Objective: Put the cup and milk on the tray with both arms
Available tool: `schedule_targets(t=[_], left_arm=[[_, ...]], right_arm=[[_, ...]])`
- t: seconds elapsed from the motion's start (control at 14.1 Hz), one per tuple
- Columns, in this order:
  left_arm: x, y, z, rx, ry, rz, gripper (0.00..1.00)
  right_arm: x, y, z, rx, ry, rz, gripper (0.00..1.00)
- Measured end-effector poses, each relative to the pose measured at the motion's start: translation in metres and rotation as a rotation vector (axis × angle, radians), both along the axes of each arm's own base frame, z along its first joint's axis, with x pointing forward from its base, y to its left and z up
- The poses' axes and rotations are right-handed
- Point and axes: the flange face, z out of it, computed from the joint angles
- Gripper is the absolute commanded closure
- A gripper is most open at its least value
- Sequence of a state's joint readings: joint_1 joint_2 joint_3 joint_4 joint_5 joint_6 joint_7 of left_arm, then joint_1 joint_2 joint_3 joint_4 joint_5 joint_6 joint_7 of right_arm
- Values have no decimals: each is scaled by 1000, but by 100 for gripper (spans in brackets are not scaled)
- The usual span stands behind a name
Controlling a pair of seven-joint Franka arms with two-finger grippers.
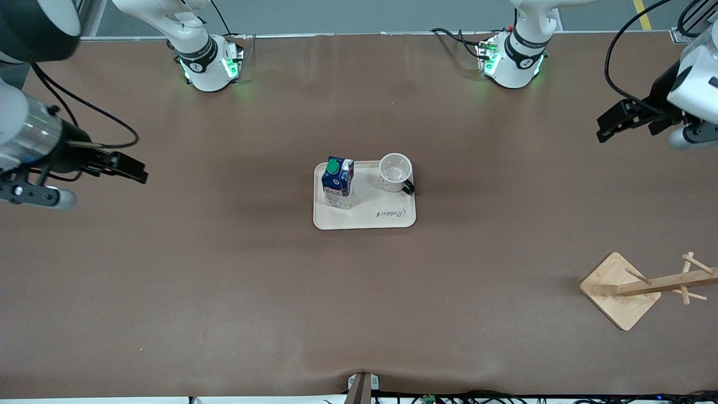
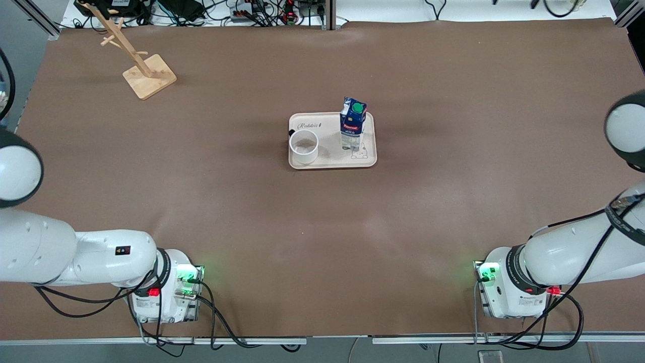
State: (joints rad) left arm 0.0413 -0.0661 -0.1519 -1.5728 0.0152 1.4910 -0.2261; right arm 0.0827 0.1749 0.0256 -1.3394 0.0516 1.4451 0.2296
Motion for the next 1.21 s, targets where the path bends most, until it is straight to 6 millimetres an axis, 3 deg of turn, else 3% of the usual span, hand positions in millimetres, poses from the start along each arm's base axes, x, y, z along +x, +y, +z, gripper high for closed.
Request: schedule_targets(t=[0.36,0.64,0.85,1.21], left_arm=[[-20,-6,7,4,-18,-35,0],[-20,-5,7,4,-18,-97,0],[-18,-1,5,3,-13,-111,0],[-13,5,1,1,-10,-106,0]], right_arm=[[-56,-41,19,0,-38,64,0],[-60,-79,10,22,-26,301,0],[-62,-80,12,27,-23,323,0],[-65,-54,15,10,3,145,0]])
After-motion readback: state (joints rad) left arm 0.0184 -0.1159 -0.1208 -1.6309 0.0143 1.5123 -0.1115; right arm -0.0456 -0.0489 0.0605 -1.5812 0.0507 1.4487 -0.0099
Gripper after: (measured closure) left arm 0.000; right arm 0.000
